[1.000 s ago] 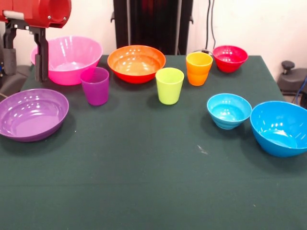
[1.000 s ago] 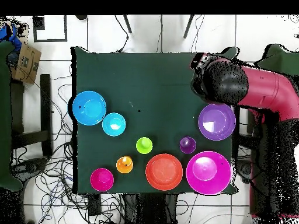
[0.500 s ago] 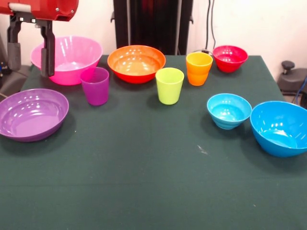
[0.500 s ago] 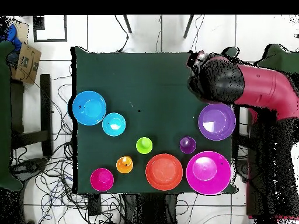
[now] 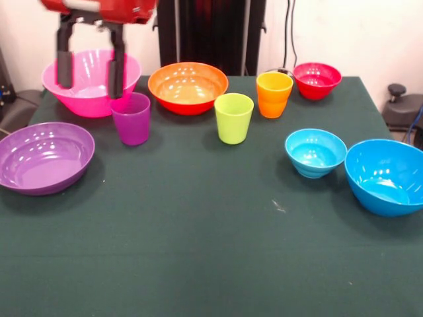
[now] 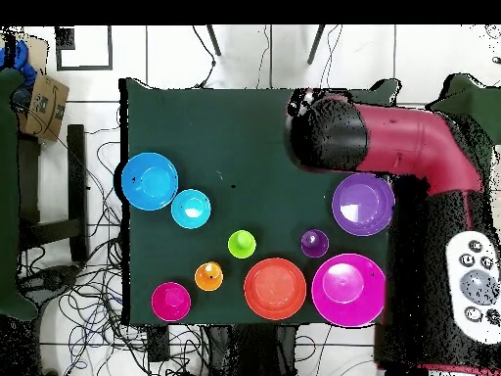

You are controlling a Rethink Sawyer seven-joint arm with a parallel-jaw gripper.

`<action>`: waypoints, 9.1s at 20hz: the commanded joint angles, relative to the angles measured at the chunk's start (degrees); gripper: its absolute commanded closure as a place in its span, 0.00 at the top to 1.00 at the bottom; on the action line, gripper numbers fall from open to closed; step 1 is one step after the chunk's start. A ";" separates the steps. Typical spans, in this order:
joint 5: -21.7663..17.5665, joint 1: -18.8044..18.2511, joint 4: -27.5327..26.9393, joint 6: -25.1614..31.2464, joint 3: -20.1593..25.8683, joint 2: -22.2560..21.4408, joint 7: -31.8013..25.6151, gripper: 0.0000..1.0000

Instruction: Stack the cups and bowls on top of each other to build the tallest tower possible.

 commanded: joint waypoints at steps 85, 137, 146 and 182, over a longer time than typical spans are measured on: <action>5.06 12.42 17.79 -12.64 -13.41 7.11 10.12 1.00; -4.09 -0.93 27.46 -10.25 -0.98 2.00 1.05 1.00; -5.58 -1.12 27.10 -6.99 -3.22 -0.71 1.74 1.00; -9.58 -5.41 28.82 -13.49 -4.72 6.35 5.82 1.00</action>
